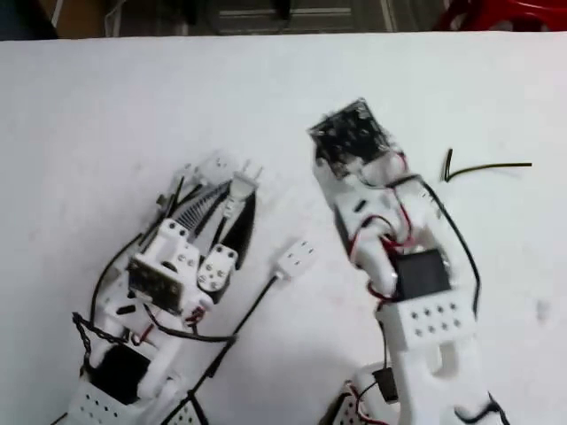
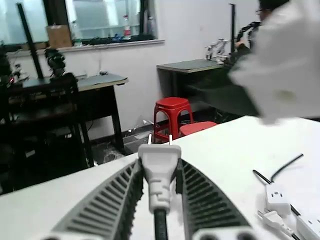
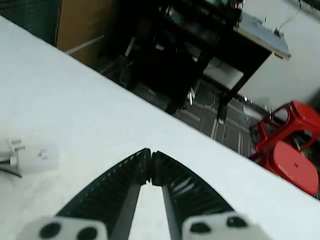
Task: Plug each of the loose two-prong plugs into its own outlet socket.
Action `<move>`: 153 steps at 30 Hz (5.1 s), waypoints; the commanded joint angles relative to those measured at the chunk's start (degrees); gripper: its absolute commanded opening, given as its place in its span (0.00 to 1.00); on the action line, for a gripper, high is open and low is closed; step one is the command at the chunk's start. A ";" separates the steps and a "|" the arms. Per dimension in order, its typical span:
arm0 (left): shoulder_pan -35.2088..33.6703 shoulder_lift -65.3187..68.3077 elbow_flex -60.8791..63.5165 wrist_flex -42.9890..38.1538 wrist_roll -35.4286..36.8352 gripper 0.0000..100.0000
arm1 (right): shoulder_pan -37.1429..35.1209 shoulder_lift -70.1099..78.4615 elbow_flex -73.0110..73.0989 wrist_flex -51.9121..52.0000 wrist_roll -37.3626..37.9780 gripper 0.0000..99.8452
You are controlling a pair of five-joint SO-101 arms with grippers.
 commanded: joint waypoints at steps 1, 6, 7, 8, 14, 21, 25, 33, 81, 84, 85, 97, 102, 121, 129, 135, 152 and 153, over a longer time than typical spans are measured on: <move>-4.88 0.40 -2.81 -0.88 4.31 0.02 | 6.29 -3.30 -2.11 11.56 0.53 0.02; -5.93 12.97 -9.58 -1.14 4.22 0.02 | 16.75 -3.47 -1.41 23.25 0.53 0.02; -5.93 17.63 -12.13 -1.05 4.22 0.02 | 18.68 -3.74 -0.53 24.75 0.53 0.02; -5.85 22.64 -15.21 -0.70 4.22 0.02 | 20.62 -3.82 0.79 25.89 0.53 0.02; -3.82 52.18 -40.53 14.59 -2.46 0.02 | 32.92 -3.91 10.20 28.09 0.88 0.02; 4.97 75.12 -72.44 38.51 -8.62 0.02 | 45.41 -3.91 22.51 27.65 12.13 0.02; 5.93 87.78 -88.09 49.05 -8.79 0.02 | 49.98 -3.91 29.10 24.31 13.80 0.02; 6.02 114.77 -122.29 73.32 -8.79 0.03 | 51.38 -3.91 41.05 18.95 14.15 0.02; 14.90 133.05 -111.65 72.79 -1.14 0.03 | 51.82 -3.91 42.37 18.59 14.15 0.02; 15.25 133.05 -111.65 72.70 -1.14 0.03 | 51.82 -3.91 42.37 18.59 14.15 0.02; 15.25 133.05 -111.65 72.53 -1.14 0.03 | 51.82 -3.91 42.37 18.59 14.15 0.02; 14.64 136.04 -112.00 69.54 -1.67 0.03 | 51.82 -3.91 42.37 18.59 14.15 0.02; 14.29 135.96 -112.00 69.10 -1.67 0.03 | 51.82 -3.91 42.37 18.59 14.15 0.02; 12.18 132.53 -111.47 67.52 -3.60 0.03 | 49.45 -3.91 42.37 18.59 14.15 0.02; 13.67 139.91 -112.00 67.52 -3.60 0.03 | 49.45 -3.91 42.37 18.59 14.15 0.02; 14.37 143.78 -115.16 70.07 -3.69 0.03 | 49.63 -3.91 42.37 18.59 14.15 0.02; 11.74 144.22 -119.47 74.46 -4.13 0.16 | 49.45 -3.91 42.37 18.68 14.15 0.02; 11.82 144.22 -119.47 74.55 -4.13 0.16 | 49.45 -3.91 42.37 18.68 14.15 0.02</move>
